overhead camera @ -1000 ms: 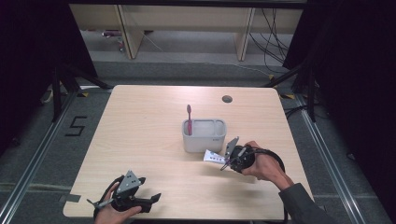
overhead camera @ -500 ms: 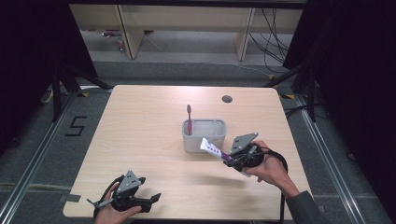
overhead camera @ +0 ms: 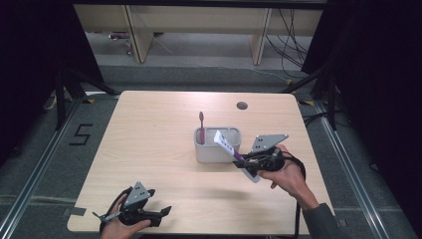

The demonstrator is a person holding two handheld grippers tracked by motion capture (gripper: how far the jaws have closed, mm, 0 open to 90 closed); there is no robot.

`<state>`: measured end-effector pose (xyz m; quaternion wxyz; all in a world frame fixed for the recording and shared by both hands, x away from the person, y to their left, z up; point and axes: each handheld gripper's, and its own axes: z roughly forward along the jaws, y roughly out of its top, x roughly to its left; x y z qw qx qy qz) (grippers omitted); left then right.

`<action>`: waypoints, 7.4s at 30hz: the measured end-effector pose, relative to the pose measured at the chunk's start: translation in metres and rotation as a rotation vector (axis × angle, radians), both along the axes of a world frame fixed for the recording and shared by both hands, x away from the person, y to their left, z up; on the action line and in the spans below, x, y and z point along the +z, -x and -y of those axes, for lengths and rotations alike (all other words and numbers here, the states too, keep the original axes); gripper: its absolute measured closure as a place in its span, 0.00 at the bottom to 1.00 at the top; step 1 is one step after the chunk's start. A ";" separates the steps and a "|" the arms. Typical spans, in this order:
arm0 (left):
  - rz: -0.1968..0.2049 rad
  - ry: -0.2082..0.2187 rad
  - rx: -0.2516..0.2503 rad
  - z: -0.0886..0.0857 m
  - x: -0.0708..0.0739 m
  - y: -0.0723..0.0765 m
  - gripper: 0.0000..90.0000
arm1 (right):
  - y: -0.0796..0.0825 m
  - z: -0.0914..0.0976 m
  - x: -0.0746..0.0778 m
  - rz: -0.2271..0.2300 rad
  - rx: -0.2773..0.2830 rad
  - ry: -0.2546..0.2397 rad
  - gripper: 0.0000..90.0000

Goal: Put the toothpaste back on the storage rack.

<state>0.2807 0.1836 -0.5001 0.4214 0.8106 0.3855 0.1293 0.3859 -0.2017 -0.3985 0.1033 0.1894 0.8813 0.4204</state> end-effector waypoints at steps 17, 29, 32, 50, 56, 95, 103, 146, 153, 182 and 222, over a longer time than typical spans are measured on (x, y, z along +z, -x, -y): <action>-0.002 -0.021 -0.009 -0.002 0.001 -0.001 0.20 | -0.019 -0.005 0.018 0.024 -0.084 -0.189 0.84; -0.003 0.000 0.003 0.001 -0.001 0.000 0.20 | -0.036 -0.017 0.027 0.053 -0.110 -0.272 0.84; -0.003 0.001 0.003 0.001 -0.001 0.000 0.20 | -0.040 -0.020 0.030 0.036 -0.122 -0.282 0.84; -0.006 0.002 -0.006 0.001 0.000 0.000 0.20 | -0.067 -0.042 0.034 0.036 -0.177 -0.308 0.84; -0.005 0.002 -0.007 0.001 0.000 0.000 0.20 | -0.074 -0.047 0.032 0.023 -0.194 -0.314 0.84; -0.010 -0.023 -0.030 -0.001 0.000 -0.001 0.20 | -0.105 -0.063 -0.013 0.007 -0.244 -0.299 0.83; -0.010 -0.022 -0.027 -0.001 0.000 -0.001 0.20 | -0.102 -0.066 -0.017 -0.024 -0.260 -0.292 0.83; -0.010 -0.007 -0.029 0.002 -0.001 0.000 0.20 | -0.095 -0.064 -0.032 -0.032 -0.259 -0.173 0.70; -0.005 0.011 -0.024 0.004 -0.002 0.000 0.20 | -0.088 -0.057 -0.015 -0.025 -0.268 -0.231 0.56; -0.014 -0.028 -0.045 0.001 -0.001 0.000 0.20 | -0.058 -0.028 -0.004 -0.026 -0.259 -0.179 0.33; -0.011 -0.027 -0.034 0.003 -0.002 0.001 0.20 | -0.022 0.002 -0.005 -0.035 -0.329 -0.195 0.23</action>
